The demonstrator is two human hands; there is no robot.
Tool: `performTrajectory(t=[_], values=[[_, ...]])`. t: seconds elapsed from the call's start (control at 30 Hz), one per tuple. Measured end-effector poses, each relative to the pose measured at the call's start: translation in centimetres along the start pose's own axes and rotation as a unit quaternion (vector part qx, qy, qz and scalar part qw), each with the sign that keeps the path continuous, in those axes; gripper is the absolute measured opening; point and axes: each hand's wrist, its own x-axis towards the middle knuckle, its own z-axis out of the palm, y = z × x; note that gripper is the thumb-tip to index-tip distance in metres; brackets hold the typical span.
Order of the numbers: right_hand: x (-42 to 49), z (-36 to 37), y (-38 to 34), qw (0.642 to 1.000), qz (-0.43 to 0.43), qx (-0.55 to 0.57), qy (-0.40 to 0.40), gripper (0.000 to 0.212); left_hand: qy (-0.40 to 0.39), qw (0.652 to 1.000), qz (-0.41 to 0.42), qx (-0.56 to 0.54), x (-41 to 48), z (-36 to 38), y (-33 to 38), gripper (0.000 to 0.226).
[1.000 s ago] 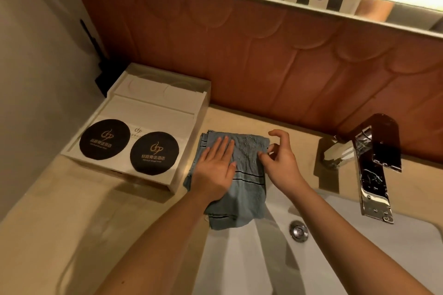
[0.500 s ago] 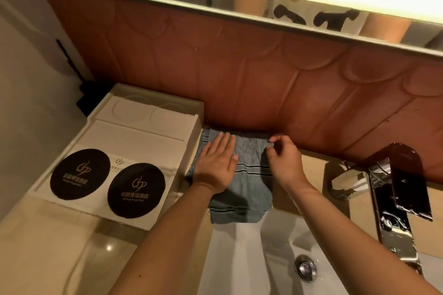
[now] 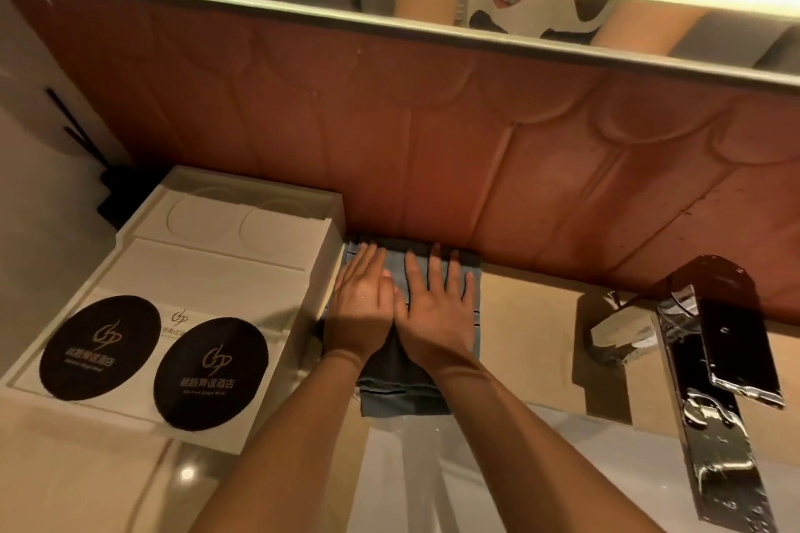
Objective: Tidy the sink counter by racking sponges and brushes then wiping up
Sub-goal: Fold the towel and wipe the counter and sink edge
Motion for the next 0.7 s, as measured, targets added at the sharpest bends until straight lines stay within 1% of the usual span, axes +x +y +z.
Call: performTrajectory(t=[0.07,0.13,0.2,0.37,0.47,0.57,0.63,0.7], values=[[0.0,0.0,0.2,1.0,-0.011,-0.008,-0.015,0.087,0.011,1.0,-0.009,-0.015,0.2,0.0,0.1,0.075],[-0.2,-0.1,0.6,1.0,-0.025,-0.002,-0.016,0.088,0.005,0.999,-0.028,-0.031,0.3,0.0,0.6,0.068],[-0.2,-0.3,1.2,0.999,-0.042,-0.002,-0.016,0.088,0.0,0.997,-0.051,-0.049,0.1,0.3,1.1,0.065],[-1.3,-1.5,5.0,0.998,-0.06,-0.032,-0.016,0.086,-0.048,0.998,-0.036,-0.025,-1.6,2.3,3.6,0.068],[-2.0,-2.4,7.3,0.997,-0.044,-0.051,-0.022,0.085,-0.079,0.995,-0.036,-0.043,-1.9,3.5,5.8,0.065],[-2.3,-2.9,8.9,0.997,-0.015,-0.074,-0.024,0.085,-0.095,0.989,-0.043,-0.1,-1.7,4.2,7.4,0.044],[-2.6,-2.9,9.4,0.997,0.004,-0.08,-0.021,0.084,-0.106,0.983,-0.049,-0.141,-1.7,4.3,7.8,0.042],[-2.7,-2.8,9.6,0.996,0.025,-0.081,-0.018,0.079,-0.129,0.974,-0.057,-0.18,-1.8,3.9,8.0,0.043]])
